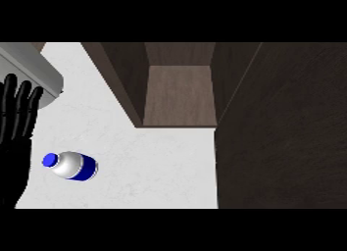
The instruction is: Pick up the bottled water, place it into the cabinet and close the cabinet
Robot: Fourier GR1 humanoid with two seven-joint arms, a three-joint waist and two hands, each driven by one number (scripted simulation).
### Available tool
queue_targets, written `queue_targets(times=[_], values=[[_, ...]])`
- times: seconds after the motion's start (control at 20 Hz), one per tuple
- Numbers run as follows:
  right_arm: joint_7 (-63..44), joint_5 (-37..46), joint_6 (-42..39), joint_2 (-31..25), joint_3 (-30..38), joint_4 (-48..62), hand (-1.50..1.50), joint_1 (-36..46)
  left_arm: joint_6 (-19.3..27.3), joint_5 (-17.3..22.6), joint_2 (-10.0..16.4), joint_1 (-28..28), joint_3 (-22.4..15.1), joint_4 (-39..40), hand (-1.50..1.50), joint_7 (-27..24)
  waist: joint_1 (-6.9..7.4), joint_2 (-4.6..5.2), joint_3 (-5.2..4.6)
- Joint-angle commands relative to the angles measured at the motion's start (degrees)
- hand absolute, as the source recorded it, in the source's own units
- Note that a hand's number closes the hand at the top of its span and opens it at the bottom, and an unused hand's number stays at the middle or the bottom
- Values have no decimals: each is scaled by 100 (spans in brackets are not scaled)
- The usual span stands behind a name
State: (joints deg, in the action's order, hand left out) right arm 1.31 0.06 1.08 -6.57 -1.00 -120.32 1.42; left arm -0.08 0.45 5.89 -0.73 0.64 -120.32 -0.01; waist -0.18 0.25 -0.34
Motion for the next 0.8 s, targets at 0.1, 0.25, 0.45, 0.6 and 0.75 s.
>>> queue_targets(times=[0.1, 0.25, 0.45, 0.6, 0.75], values=[[-267, -196, -137, 40, -51, -681, -150, -504, -966, 1211, 309, 611, 621, 123, -150, -717, 19, -38, 29], [-21, -157, 23, 298, -168, -717, -150, -680, -1888, 2750, 1012, 567, 1683, 359, -150, -654, 61, -44, 23], [-1154, -798, -342, 202, -582, -936, -150, -1482, -2001, 3258, 928, 1428, 1364, 509, -150, 403, 73, -62, 27], [-1479, -1002, -437, 90, -670, -1874, -150, -2181, -2086, 3987, 1239, 1739, 1790, 33, -150, 909, 31, -71, 34], [-1384, -834, -424, 241, -847, -1795, -150, -2259, -2129, 3908, 1050, 1764, 1798, 36, -150, 910, 17, -37, 35]])
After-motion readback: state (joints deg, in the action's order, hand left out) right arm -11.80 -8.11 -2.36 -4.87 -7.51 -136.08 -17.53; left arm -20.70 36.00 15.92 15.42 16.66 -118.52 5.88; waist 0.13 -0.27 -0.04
